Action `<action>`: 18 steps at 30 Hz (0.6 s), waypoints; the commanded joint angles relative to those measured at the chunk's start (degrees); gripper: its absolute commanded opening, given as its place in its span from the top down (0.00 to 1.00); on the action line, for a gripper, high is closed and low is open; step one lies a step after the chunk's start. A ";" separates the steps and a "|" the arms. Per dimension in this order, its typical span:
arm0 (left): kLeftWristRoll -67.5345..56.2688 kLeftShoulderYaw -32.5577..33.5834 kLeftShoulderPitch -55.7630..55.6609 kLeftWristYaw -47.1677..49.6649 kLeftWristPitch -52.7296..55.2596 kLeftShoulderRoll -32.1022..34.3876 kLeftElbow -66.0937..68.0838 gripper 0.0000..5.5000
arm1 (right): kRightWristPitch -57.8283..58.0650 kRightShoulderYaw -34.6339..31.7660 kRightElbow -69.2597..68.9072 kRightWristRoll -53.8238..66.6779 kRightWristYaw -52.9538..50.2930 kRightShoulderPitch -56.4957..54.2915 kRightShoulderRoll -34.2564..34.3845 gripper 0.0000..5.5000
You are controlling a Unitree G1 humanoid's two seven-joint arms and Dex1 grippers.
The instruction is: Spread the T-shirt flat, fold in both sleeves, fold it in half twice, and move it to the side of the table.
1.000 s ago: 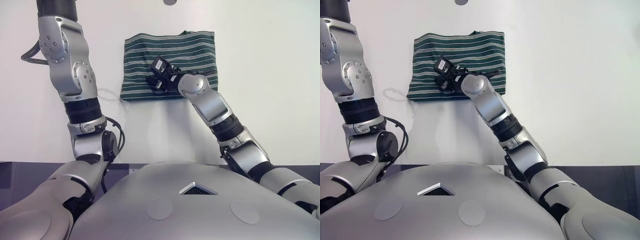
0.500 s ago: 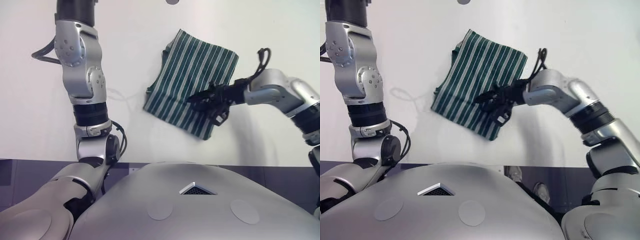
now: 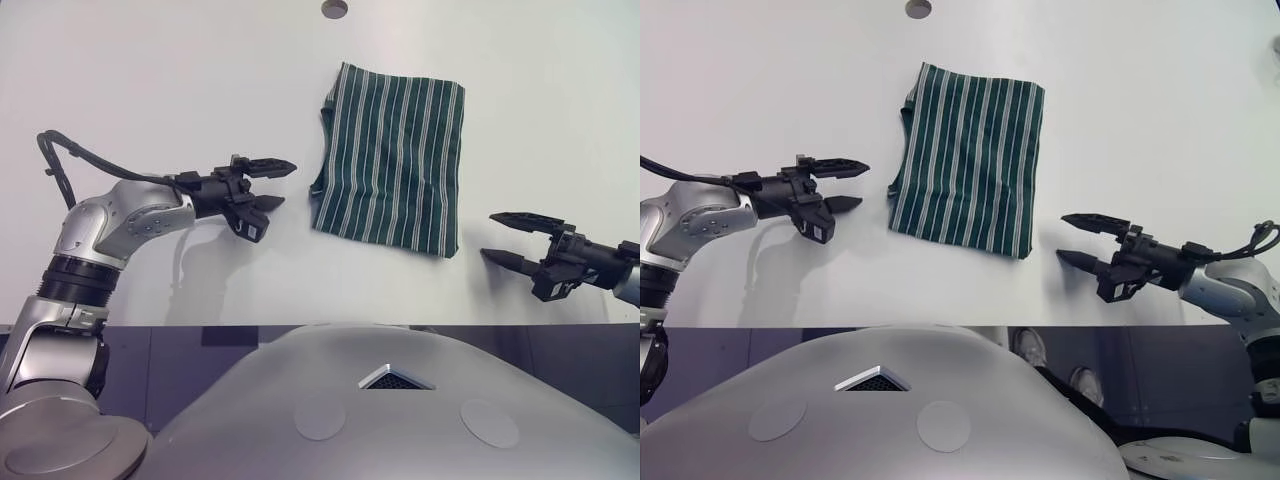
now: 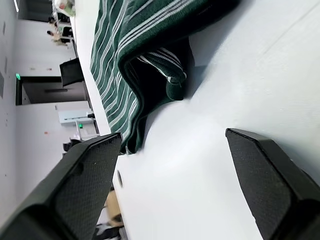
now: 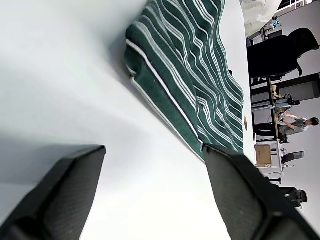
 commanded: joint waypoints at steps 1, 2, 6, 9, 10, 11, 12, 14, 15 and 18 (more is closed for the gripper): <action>9.87 -5.23 -2.42 5.47 2.09 -4.01 3.08 0.31 | 1.71 1.80 -0.08 -9.21 -1.61 -2.72 3.35 0.35; 11.25 -6.70 -2.84 7.11 2.01 -5.02 3.88 0.31 | 3.27 2.84 -1.80 -10.72 -1.69 -3.33 4.82 0.35; 13.74 -10.76 -5.13 14.00 -0.12 -7.11 6.62 0.31 | 10.87 6.95 -10.51 -14.41 0.32 -3.61 9.02 0.35; 15.20 -13.07 -6.78 17.91 -1.59 -6.50 9.34 0.31 | 16.15 9.14 -16.60 -14.38 2.05 -2.35 9.94 0.35; 15.82 -13.84 -7.58 19.01 -1.96 -6.46 10.48 0.31 | 17.65 9.59 -17.59 -13.52 2.61 -2.49 9.77 0.35; 16.28 -14.56 -8.26 19.89 -2.25 -6.54 11.47 0.31 | 18.88 9.93 -18.08 -12.56 2.93 -2.64 9.44 0.35; 16.54 -15.60 -8.86 20.25 -2.69 -6.81 12.54 0.31 | 19.93 10.28 -18.08 -11.80 3.19 -2.81 9.00 0.35; 16.94 -17.56 -9.94 20.01 -2.47 -7.65 15.05 0.37 | 21.02 10.89 -17.91 -10.87 3.54 -2.89 8.26 0.34; 16.97 -18.33 -10.36 19.98 -2.27 -7.82 15.93 0.41 | 21.36 11.18 -17.94 -10.55 3.60 -2.89 8.01 0.34; 15.13 -20.80 -11.29 16.69 -1.78 -8.48 19.78 0.53 | 21.20 11.39 -18.77 -7.52 4.64 -2.53 5.50 0.47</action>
